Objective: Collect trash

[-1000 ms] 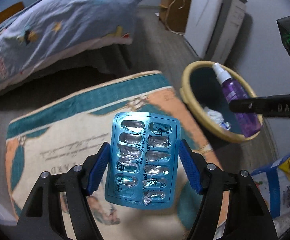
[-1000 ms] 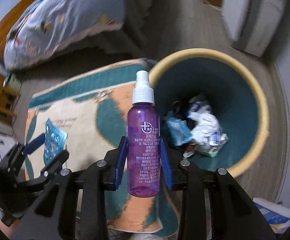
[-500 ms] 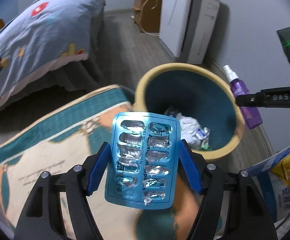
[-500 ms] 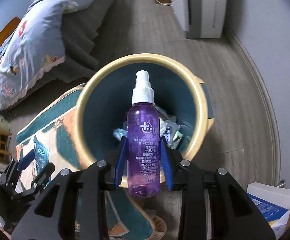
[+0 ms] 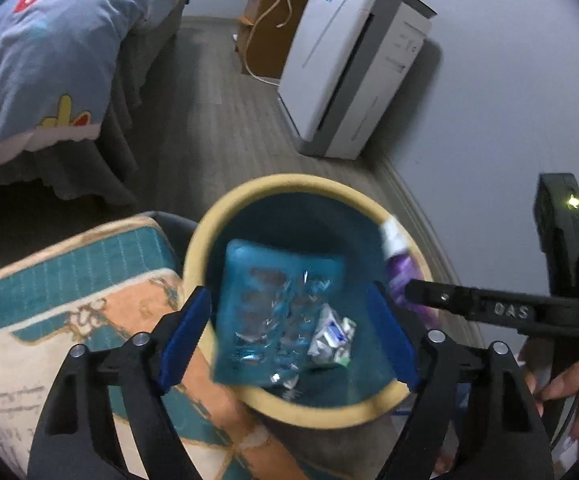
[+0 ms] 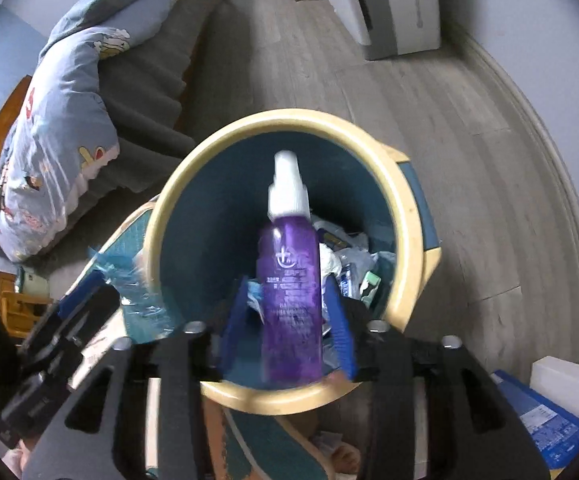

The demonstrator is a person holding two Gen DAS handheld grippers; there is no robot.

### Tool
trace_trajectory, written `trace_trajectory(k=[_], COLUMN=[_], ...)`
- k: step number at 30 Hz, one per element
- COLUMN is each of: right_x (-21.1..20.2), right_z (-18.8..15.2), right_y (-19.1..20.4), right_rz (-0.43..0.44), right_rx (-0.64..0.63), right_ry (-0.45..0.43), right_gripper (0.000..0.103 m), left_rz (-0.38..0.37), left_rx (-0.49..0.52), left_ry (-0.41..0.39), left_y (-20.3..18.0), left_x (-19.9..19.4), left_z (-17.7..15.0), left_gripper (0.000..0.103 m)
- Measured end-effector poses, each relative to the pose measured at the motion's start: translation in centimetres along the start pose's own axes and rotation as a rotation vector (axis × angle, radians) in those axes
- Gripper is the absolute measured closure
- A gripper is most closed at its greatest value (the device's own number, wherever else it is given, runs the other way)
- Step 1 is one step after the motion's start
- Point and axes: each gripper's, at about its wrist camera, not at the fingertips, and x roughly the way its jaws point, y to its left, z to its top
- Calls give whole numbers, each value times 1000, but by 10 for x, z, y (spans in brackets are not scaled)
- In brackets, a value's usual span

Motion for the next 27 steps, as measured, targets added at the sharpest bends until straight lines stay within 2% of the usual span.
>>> trace_trajectory(k=[5, 9, 12, 14, 16, 21, 27], right_x=[-7, -25, -47, -63, -77, -108, -125], right_z=[-4, -16, -28, -37, -46, -68, -81], right_y=[0, 11, 22, 24, 24, 25, 35], right_rz=[-54, -117, -150, -157, -169, -172, -186], right_rx=[-27, -96, -152, -161, -160, -135, -157], right_ry=[3, -15, -58, -98, -132, -204, -250], right_gripper=[55, 51, 39, 26, 19, 6, 6], left_rz=[20, 74, 125, 144, 173, 206, 224], left_rx=[17, 111, 200, 244, 275, 300, 259], left_ry=[18, 6, -25, -32, -42, -78, -65], left_y=[2, -11, -22, -27, -33, -41, -39], left_x=[-11, -35, -57, -70, -82, -106, -117], left_z=[-2, -10, -19, -23, -28, -37, -45], left_gripper=[21, 17, 9, 8, 6, 5, 5])
